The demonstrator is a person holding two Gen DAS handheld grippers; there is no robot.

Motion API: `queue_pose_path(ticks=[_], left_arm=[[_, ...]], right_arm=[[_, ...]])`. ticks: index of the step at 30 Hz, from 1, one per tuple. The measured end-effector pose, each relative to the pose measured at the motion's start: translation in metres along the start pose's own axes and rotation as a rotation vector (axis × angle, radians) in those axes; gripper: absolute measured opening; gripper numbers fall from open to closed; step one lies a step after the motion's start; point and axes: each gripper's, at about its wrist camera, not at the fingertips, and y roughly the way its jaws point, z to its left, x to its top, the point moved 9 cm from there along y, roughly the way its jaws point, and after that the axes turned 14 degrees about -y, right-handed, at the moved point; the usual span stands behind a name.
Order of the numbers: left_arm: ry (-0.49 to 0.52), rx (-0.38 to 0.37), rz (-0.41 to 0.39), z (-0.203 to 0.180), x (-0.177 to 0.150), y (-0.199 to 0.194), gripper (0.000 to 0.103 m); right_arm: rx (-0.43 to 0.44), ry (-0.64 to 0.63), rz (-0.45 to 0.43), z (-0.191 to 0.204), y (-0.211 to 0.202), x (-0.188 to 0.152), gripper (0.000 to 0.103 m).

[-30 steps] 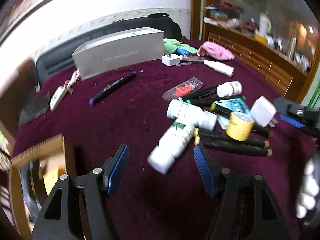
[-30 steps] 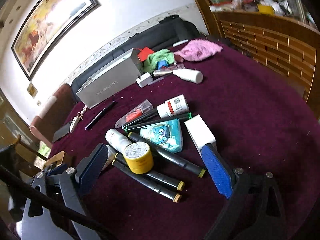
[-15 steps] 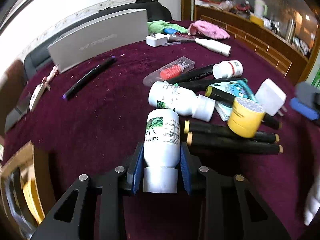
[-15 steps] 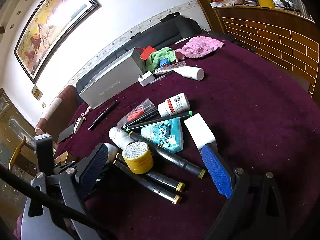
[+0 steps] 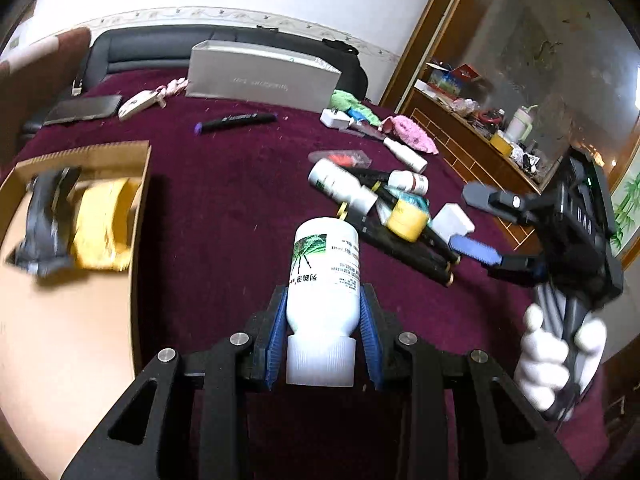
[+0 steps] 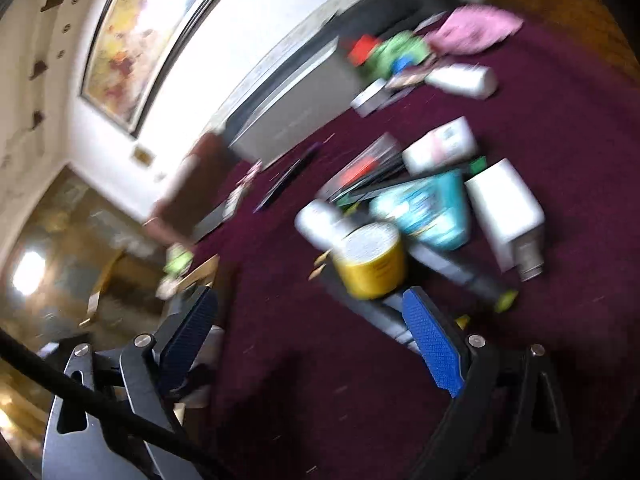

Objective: Organize objects
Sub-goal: 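Grasp the white bottle with the left gripper while the right gripper reaches a black marker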

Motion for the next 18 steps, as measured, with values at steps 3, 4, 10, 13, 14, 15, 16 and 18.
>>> queue_pose_path(ticks=[3,4,10,13,14,15,16,18], left_arm=[[-0.012,-0.006,0.006,0.004,-0.011,-0.004,0.029],[-0.020,-0.015,0.007,0.005,-0.014,-0.006,0.029],[-0.043,-0.013,0.016,0.009,-0.025,-0.011,0.029],[-0.040,0.010,0.023,0.013,-0.029,-0.007,0.029],[-0.036,0.019,0.029,0.013,-0.031,-0.005,0.029],[-0.031,0.027,0.036,0.013,-0.033,-0.002,0.029],[-0.026,0.036,0.043,0.014,-0.035,0.000,0.029],[-0.024,0.050,0.061,0.015,-0.039,0.006,0.029]], right_arm=[[-0.009,-0.033,0.072,0.000,0.010,-0.003,0.095],[-0.032,-0.051,0.100,-0.002,0.014,-0.004,0.095],[-0.044,-0.059,0.195,-0.010,0.040,-0.010,0.095],[-0.088,-0.059,0.222,-0.011,0.047,-0.009,0.094],[-0.078,-0.057,0.248,-0.009,0.050,-0.014,0.094],[-0.051,-0.059,0.284,-0.004,0.055,-0.022,0.091],[-0.010,-0.074,0.344,0.005,0.062,-0.034,0.088],[-0.050,-0.150,0.364,0.013,0.061,-0.040,0.085]])
